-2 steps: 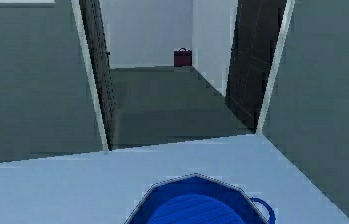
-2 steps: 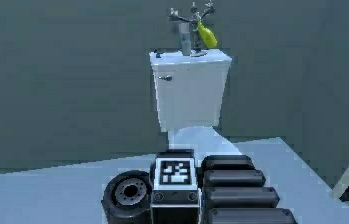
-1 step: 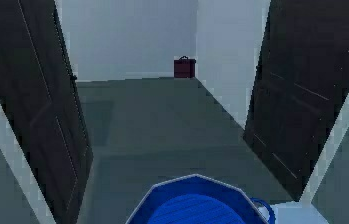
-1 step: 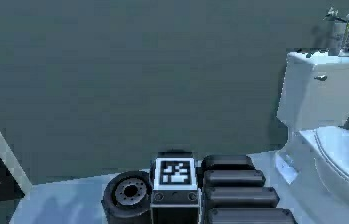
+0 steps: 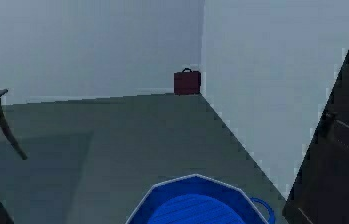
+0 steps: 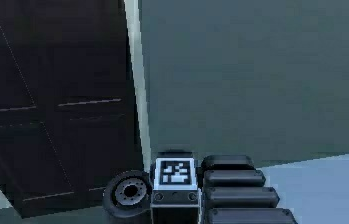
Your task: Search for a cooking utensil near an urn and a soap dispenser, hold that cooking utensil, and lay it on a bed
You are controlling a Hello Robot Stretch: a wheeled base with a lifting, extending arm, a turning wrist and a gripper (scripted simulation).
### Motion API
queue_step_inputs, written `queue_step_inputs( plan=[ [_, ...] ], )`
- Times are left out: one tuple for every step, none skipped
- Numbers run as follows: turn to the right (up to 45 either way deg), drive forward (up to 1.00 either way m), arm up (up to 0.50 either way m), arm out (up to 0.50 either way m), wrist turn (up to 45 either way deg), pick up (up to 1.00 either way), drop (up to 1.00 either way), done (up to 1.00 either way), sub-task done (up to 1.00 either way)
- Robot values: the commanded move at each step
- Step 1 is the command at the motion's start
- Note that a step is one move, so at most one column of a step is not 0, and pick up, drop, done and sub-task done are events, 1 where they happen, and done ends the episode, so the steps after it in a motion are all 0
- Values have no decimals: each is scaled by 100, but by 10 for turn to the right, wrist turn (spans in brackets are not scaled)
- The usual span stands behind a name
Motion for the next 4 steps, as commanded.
queue_step_inputs(
  plan=[
    [0, 55, 0, 0, 0, 0, 0, 0, 0],
    [-60, 0, 0, 0, 0, 0, 0, 0, 0],
    [0, 45, 0, 0, 0, 0, 0, 0, 0],
    [-330, 0, 0, 0, 0, 0, 0, 0, 0]
  ],
)
